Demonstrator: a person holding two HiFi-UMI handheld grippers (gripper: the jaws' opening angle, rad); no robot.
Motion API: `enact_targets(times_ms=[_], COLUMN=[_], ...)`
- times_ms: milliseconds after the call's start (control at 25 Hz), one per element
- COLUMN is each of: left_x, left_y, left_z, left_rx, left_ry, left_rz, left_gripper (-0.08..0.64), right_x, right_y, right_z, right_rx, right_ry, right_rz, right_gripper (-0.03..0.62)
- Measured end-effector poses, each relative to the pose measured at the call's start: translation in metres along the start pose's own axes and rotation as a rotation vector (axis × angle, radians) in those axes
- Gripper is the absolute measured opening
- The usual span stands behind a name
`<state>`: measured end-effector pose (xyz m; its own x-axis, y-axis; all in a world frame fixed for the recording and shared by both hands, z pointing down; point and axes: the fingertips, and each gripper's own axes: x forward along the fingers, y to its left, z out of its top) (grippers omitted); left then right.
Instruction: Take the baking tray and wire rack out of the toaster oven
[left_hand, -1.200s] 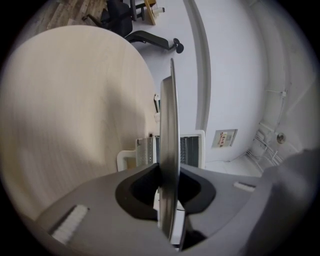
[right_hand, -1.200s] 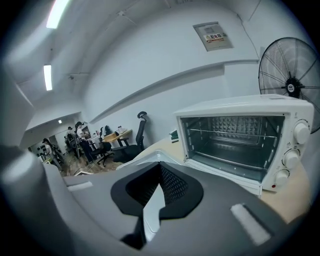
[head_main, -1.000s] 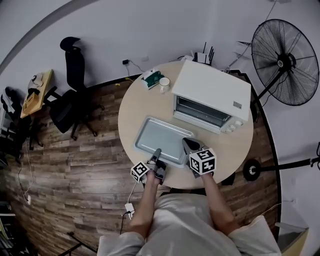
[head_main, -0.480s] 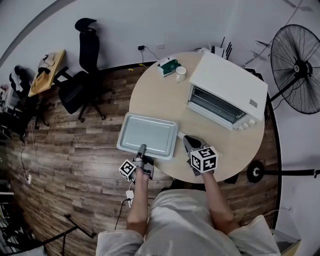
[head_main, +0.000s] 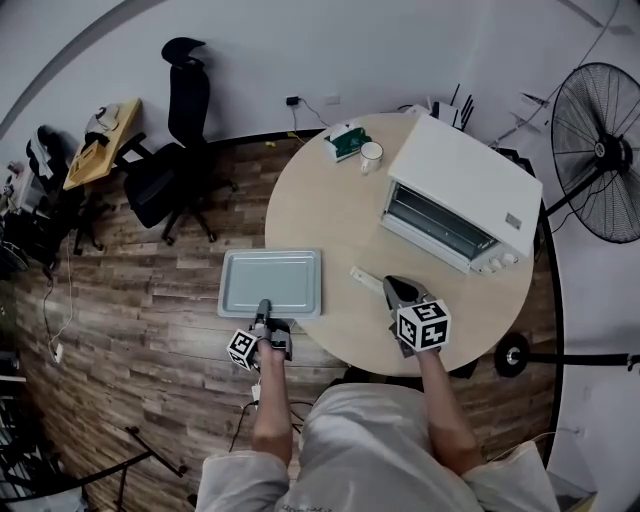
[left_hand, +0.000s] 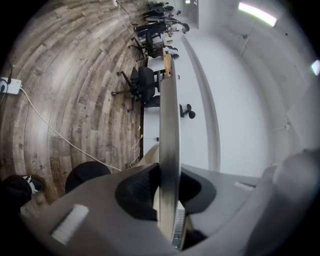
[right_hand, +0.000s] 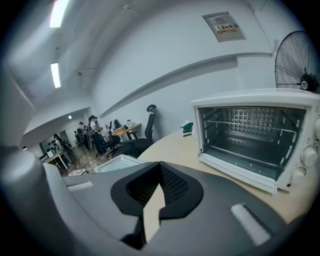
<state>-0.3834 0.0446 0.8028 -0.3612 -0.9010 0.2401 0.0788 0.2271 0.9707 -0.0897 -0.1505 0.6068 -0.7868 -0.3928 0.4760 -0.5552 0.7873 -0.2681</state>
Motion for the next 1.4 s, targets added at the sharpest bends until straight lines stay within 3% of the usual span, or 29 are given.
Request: enact_targets(times_ms=[200, 320, 440, 640, 760, 1040, 1240, 1400], left_x=[0.003, 0.011, 0.019, 0.019, 0.024, 0.056, 0.087, 0.105], left_y=[0.02, 0.024, 0.029, 0.037, 0.038, 0.034, 0.025, 0.021], left_z=[0.009, 0.007, -0.001, -0.014, -0.019, -0.006, -0.004, -0.009], left_rx=[-0.002, 0.005, 0.074, 0.283, 0.334, 0.549, 0.683, 0.698], left_ry=[-0.003, 0.051, 0.198, 0.531, 0.642, 0.734, 0.738, 0.719], left_rz=[0.02, 0.011, 0.027, 0.12, 0.14, 0.239, 0.311, 0.34], left_gripper=[0.115, 0.115, 0.112, 0.101, 0.101, 0.104, 0.125, 0.129], right_x=[-0.005, -0.005, -0.004, -0.007, -0.009, -0.001, 0.011, 0.014], right_y=[-0.014, -0.014, -0.012, -0.012, -0.016, -0.004, 0.016, 0.019], right_z=[-0.005, -0.006, -0.011, -0.015, -0.023, -0.033, -0.039, -0.038], right_rx=[-0.002, -0.012, -0.022, -0.029, -0.032, -0.033, -0.061, -0.073], right_ry=[0.02, 0.033, 0.05, 0.062, 0.081, 0.109, 0.131, 0.141], right_rz=[-0.021, -0.023, -0.019, -0.03, -0.042, -0.032, 0.002, 0.002], right_gripper=[-0.005, -0.005, -0.005, -0.005, -0.005, -0.005, -0.005, -0.005])
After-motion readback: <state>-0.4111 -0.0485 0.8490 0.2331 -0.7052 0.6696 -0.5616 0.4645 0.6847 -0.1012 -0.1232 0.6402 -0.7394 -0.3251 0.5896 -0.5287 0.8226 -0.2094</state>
